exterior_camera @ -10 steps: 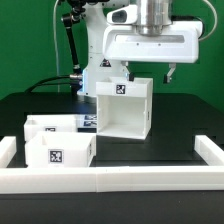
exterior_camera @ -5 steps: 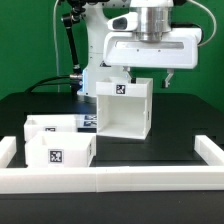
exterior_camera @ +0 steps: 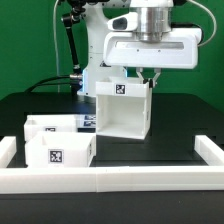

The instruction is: Assemble drawer

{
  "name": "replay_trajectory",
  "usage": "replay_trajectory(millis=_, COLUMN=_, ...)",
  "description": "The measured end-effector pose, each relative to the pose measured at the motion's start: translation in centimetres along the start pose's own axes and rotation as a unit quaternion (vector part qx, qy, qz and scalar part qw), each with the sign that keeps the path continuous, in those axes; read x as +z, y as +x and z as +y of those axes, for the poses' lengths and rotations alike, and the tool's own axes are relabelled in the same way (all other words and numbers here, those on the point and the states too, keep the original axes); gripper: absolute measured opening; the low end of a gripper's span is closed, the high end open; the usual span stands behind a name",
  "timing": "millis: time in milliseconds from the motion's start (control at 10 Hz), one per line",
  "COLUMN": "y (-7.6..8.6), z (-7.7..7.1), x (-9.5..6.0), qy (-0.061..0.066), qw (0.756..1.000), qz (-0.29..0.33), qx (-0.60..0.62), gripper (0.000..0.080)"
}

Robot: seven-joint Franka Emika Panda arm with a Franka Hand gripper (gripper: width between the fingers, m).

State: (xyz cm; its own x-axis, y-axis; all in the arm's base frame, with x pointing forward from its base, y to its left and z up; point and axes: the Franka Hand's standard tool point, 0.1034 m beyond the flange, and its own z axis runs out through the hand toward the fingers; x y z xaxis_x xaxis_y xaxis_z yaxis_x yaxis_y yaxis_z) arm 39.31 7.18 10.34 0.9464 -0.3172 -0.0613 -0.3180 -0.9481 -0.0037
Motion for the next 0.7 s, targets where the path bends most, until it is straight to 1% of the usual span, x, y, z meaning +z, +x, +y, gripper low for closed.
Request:
replay_trajectory(millis=500, y=0.0, z=0.0, x=0.0, qy=0.0, qw=1.0, qz=0.0, qx=0.0, gripper=0.0037)
replay_trajectory(millis=600, y=0.3, z=-0.1, x=0.0, qy=0.003, qw=1.0, qz=0.0, qx=-0.006, gripper=0.0037)
replay_trajectory(millis=700, y=1.8, z=-0.7, x=-0.1, qy=0.011, qw=1.0, qz=0.002, qx=-0.013, gripper=0.0038)
